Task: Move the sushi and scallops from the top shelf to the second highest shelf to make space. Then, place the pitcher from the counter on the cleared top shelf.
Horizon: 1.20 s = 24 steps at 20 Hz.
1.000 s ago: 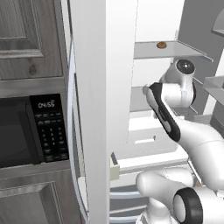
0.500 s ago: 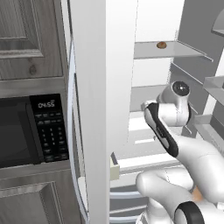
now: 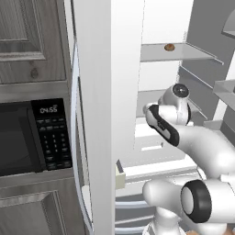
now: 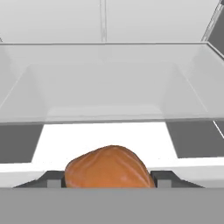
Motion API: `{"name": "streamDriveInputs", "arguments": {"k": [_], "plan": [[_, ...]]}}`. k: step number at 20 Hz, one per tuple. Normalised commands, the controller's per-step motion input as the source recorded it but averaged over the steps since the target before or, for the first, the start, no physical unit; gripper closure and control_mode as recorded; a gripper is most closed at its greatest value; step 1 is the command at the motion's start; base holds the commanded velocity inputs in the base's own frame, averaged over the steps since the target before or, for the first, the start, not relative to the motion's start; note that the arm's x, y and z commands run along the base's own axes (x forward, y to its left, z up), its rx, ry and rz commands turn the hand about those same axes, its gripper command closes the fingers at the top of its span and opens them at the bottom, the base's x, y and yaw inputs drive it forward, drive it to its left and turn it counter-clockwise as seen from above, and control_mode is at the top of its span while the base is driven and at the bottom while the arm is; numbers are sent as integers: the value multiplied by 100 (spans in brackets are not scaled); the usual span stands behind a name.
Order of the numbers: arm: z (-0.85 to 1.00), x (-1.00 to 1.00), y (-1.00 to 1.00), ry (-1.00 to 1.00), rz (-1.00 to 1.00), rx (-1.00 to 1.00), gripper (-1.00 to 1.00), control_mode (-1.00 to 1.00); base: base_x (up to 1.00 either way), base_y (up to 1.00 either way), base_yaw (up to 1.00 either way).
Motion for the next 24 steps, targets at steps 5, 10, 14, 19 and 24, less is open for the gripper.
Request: {"name": "streamDriveInputs", "arguments": {"k": [5, 10, 14, 19, 24], "plan": [[0, 61, 0, 3, 0, 2, 100, -100, 0, 0, 0], [-8, 56, 0, 1, 1, 1, 100, -100, 0, 0, 0], [-24, 52, 0, 2, 0, 0, 100, -100, 0, 0, 0], [-35, 50, 0, 2, 0, 0, 100, -100, 0, 0, 0], [-45, 46, -2, 3, 0, 0, 100, -100, 0, 0, 0]]}}
